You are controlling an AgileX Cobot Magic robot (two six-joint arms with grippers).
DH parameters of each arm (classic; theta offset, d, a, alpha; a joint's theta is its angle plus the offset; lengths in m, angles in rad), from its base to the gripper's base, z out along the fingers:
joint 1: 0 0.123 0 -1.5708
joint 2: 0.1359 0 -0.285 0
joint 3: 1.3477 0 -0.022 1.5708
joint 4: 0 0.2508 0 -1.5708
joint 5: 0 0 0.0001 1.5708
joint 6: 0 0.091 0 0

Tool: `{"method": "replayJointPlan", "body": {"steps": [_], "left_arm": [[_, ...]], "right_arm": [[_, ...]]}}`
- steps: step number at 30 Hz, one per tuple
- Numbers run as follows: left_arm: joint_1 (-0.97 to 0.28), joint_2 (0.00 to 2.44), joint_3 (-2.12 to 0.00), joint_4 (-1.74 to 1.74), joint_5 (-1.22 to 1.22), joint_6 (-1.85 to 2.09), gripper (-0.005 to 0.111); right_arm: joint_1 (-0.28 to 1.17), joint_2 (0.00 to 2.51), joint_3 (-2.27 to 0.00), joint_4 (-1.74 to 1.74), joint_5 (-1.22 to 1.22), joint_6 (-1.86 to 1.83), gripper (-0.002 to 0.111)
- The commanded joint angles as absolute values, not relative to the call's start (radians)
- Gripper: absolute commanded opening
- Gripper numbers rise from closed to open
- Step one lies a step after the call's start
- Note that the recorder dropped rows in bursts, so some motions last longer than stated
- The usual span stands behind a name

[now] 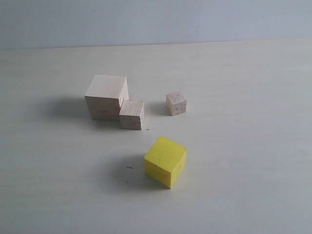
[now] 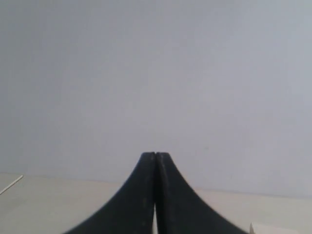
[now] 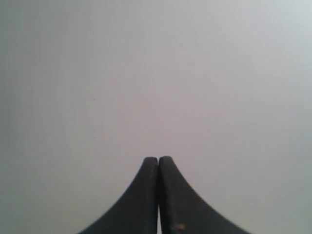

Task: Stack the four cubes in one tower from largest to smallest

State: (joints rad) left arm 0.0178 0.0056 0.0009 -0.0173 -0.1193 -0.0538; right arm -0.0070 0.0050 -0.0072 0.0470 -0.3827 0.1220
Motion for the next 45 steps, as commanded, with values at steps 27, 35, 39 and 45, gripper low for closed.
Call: {"method": "replayJointPlan", "body": {"steps": [27,35,39,45], "left_arm": [[-0.528,1.138,-0.919,-0.100,0.575,0.134,0.000],[-0.528,1.177,-0.919,-0.171,0.518,0.134,0.000],[-0.528,1.232,-0.919,-0.188,0.534,0.134,0.000],[-0.524,1.375,-0.919,-0.189,0.530,0.128,0.000]], "right_arm": [[0.460,1.094,-0.826,0.172,0.756,-0.024,0.000],[0.460,1.116,-0.826,0.181,0.624,-0.024,0.000],[0.460,1.116,-0.826,0.183,0.591,-0.024,0.000],[0.460,1.116,-0.826,0.183,0.605,-0.024,0.000]]}}
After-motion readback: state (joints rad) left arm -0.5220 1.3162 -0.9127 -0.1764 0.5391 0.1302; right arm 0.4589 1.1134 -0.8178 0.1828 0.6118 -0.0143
